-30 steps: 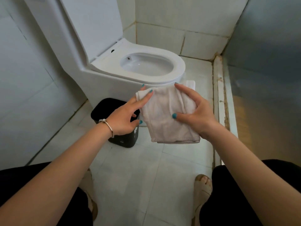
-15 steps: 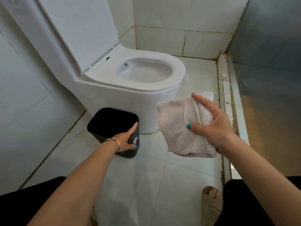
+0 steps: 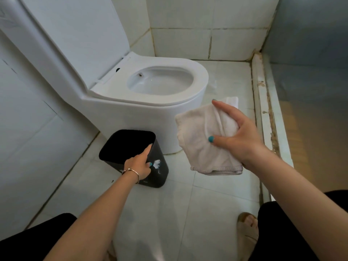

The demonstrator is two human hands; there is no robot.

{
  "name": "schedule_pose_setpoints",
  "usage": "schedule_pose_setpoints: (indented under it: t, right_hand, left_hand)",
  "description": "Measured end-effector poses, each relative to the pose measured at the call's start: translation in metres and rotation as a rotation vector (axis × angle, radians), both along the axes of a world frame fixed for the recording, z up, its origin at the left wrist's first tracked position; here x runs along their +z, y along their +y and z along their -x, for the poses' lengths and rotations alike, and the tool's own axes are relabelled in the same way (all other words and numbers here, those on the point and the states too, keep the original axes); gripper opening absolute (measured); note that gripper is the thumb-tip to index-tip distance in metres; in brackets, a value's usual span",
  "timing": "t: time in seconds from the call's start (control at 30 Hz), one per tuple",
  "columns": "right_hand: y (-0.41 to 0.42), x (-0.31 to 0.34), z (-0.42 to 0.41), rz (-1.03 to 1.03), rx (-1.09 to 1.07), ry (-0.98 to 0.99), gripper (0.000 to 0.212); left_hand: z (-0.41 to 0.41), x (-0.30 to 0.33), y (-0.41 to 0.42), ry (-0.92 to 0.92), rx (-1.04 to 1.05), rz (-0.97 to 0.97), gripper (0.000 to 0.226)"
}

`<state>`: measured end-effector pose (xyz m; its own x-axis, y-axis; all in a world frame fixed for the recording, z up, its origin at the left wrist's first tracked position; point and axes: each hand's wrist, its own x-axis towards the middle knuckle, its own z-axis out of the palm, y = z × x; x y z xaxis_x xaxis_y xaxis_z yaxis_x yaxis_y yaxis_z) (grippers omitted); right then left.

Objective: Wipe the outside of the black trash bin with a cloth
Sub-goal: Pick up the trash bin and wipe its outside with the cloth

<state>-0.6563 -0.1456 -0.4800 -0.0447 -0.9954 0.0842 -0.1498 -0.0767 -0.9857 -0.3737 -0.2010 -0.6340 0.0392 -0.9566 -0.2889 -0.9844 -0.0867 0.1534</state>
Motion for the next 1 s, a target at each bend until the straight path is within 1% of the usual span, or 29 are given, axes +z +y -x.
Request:
schedule_pose_setpoints:
  t: [0.1,0.2,0.27,0.33,0.4,0.47,0.63,0.83,0.9,1.0]
  right_hand:
    - [0.003,0.002,0.001,0.010,0.013,0.005,0.079]
    - [0.009,0.005,0.005,0.004,0.022,0.018,0.078]
    - [0.014,0.006,0.009,-0.010,0.022,0.005,0.077]
    - [0.017,0.006,0.013,-0.020,0.012,0.001,0.077]
    - [0.020,0.008,0.017,-0.023,0.005,-0.003,0.077]
    - [0.022,0.009,0.020,-0.028,-0.004,-0.006,0.076]
    - [0.020,0.013,0.020,-0.033,-0.021,0.016,0.076]
    - [0.020,0.008,0.017,-0.066,-0.012,-0.002,0.076]
    - [0.021,0.007,0.016,-0.076,-0.004,0.001,0.076]
    - [0.022,0.005,0.014,-0.097,0.005,0.011,0.077]
  left_hand:
    - [0.010,0.019,0.027,0.186,0.058,0.069,0.078]
    - [0.030,0.029,0.059,0.354,0.063,0.132,0.077]
    - [0.042,0.023,0.073,0.477,0.086,0.140,0.076]
    - [0.049,0.009,0.081,0.639,0.123,0.128,0.077]
    - [0.054,-0.003,0.091,0.744,0.157,0.119,0.078]
    - [0.055,-0.012,0.097,0.769,0.177,0.120,0.078]
    - [0.047,-0.021,0.108,0.729,0.201,0.133,0.079]
    - [0.037,-0.018,0.112,0.755,0.252,0.136,0.080]
    - [0.038,-0.015,0.114,0.728,0.238,0.141,0.079]
    - [0.044,-0.007,0.117,0.637,0.169,0.125,0.079]
